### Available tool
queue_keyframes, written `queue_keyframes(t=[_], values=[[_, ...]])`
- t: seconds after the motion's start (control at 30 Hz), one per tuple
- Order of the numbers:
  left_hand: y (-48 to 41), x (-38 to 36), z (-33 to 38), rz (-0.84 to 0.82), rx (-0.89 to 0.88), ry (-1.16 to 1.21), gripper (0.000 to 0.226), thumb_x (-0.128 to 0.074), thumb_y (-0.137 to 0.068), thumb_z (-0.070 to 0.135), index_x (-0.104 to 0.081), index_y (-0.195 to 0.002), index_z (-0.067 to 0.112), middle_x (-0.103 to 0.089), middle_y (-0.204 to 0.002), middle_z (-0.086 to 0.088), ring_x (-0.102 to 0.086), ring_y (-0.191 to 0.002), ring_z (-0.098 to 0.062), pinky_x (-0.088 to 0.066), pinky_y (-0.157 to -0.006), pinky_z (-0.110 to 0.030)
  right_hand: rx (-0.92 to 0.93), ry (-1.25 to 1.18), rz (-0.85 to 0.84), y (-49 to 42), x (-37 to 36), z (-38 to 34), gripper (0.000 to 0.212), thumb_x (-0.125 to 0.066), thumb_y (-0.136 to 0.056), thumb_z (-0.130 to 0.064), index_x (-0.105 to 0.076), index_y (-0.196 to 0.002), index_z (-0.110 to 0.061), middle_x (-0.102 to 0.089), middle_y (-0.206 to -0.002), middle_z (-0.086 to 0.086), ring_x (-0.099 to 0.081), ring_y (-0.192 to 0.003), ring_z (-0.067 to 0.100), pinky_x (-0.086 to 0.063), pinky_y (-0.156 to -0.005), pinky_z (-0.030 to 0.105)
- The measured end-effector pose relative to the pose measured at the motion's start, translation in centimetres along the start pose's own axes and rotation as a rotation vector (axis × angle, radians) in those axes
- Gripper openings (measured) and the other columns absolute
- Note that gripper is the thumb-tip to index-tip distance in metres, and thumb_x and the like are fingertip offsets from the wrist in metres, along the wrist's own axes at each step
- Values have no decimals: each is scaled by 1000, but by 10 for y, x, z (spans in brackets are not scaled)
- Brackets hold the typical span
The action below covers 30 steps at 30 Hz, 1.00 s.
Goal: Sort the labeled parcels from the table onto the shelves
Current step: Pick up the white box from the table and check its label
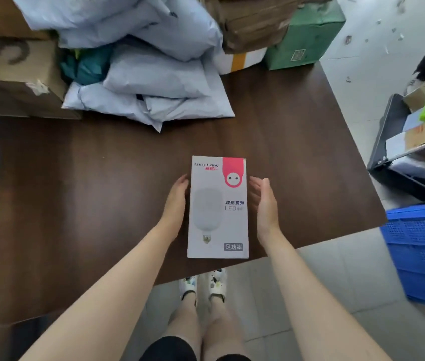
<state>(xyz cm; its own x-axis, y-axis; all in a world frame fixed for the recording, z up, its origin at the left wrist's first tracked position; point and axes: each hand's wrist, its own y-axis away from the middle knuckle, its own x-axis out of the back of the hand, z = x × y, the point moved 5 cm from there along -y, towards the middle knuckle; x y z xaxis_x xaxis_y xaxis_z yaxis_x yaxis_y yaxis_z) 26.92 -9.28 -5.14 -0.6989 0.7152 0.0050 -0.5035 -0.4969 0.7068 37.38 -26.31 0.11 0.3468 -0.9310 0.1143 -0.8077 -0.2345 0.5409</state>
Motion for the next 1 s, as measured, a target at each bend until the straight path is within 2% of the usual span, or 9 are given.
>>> queue_keyframes(t=[0.07,0.17,0.27,0.37,0.53,0.7,0.8,0.83,1.0], values=[[-4,-8,-23,-92,33,46,59,-53,-83,61,-66,-129,27,-67,-137,-3,-60,-128,-28,-41,-112,-53,-17,22,-45,4,-3,14,32,-36,-109,-38,-63,-115,-23,-70,-104,-9,-68,-90,-16,-51,-74,7],[-2,-17,-16,-160,-10,157,52,-54,-88,55,-67,-121,17,-68,-126,-15,-62,-117,-38,-46,-99,-53,-1,-8,-73,8,-10,12,35,-38,-110,-33,-60,-125,-11,-70,-96,-8,-66,-66,-19,-48,-59,3],[7,-23,34,-194,-128,196,42,-49,-94,44,-67,-115,13,-67,-113,-20,-61,-103,-34,-47,-89,-50,62,-34,-65,2,-15,-22,27,-39,-110,-33,-61,-118,-20,-70,-93,-9,-69,-67,-15,-51,-59,8],[31,-29,102,-206,-279,237,24,-48,-93,37,-67,-94,22,-66,-92,-4,-57,-85,-23,-45,-76,-38,187,-94,-73,-1,-19,-80,28,-42,-109,-32,-60,-123,-16,-71,-96,-7,-71,-73,-10,-53,-61,10],[96,-35,199,-260,-539,317,27,-36,-102,28,-60,-94,18,-66,-80,3,-63,-70,-9,-53,-61,-24,404,-182,-114,21,-14,-177,24,-48,-106,-33,-62,-117,-16,-74,-99,-1,-73,-85,7,-57,-71,23],[172,-34,269,-253,-780,264,21,-40,-100,31,-53,-88,21,-59,-78,5,-57,-66,-1,-50,-62,-16,648,-184,-160,75,1,-260,23,-43,-108,-33,-56,-114,-15,-72,-86,-11,-71,-73,-1,-55,-66,15],[198,-27,290,-242,-830,258,26,-36,-103,48,-50,-98,28,-55,-101,10,-61,-83,8,-49,-84,-9,740,-246,-192,107,11,-297,21,-43,-108,-29,-59,-114,-15,-73,-82,-15,-72,-72,-4,-55,-64,15],[205,-25,297,-261,-846,282,30,-38,-100,53,-51,-101,26,-55,-104,6,-60,-90,3,-50,-89,-14,774,-252,-207,115,14,-305,21,-43,-108,-28,-59,-115,-15,-73,-82,-15,-72,-73,-5,-56,-64,15],[249,-28,324,-344,-981,309,28,-47,-87,45,-56,-100,21,-59,-92,-4,-59,-81,-15,-51,-68,-26,840,-292,-272,141,21,-329,20,-45,-104,-33,-59,-110,-20,-75,-78,-18,-73,-73,-4,-57,-65,17]])
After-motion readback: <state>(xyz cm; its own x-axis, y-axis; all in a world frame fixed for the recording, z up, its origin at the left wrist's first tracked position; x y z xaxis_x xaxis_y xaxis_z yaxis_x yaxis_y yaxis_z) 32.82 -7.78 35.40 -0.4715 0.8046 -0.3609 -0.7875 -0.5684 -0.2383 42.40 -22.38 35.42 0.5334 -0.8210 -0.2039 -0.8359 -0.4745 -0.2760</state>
